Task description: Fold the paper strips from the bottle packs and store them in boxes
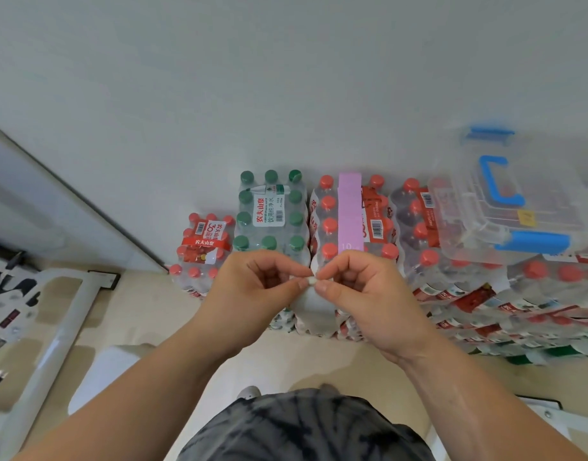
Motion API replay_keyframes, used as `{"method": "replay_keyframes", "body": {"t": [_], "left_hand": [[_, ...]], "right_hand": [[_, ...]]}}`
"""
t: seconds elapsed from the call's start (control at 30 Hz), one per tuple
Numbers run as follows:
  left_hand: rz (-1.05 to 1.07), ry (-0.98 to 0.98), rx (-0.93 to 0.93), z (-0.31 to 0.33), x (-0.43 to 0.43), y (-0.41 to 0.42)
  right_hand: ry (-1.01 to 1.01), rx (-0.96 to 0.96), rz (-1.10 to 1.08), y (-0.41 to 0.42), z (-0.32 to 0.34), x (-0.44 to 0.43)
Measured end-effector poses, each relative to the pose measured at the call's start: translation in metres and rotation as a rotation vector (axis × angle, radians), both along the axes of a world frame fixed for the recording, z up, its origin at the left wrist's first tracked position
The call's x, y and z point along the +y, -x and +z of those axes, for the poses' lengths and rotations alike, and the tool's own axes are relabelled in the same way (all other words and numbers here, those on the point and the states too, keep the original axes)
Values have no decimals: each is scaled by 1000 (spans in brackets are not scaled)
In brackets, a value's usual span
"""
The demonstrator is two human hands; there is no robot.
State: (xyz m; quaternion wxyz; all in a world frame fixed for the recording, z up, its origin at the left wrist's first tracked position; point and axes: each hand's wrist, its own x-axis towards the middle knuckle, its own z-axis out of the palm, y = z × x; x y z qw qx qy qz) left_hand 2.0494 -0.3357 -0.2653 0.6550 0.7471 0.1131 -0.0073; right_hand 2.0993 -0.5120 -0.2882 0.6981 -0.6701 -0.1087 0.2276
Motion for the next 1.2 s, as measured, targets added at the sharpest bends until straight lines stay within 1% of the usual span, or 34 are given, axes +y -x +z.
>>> {"method": "replay_keyframes", "body": {"t": [0.1,0.2,0.37,0.5,0.9,1.07,1.2], "left_hand": [[16,-42,-19,-2,11,1],[13,-73,-44,-3,22,3],[-25,-28,-8,0,36,6],[-40,-82,-37,2,41,8],[3,55,-19,1,38,4],[69,12,-46,1,30,0],[80,-14,-70,2,27,-3]], "right_hand": [[30,22,-34,3,2,13],[44,-12,-35,5,5,24],[38,-14,-42,9,6,36],[75,-18,-17,11,6,42],[70,-61,-32,7,13,39],[73,-12,-48,2,14,32],[79,-51,-89,0,16,30]]}}
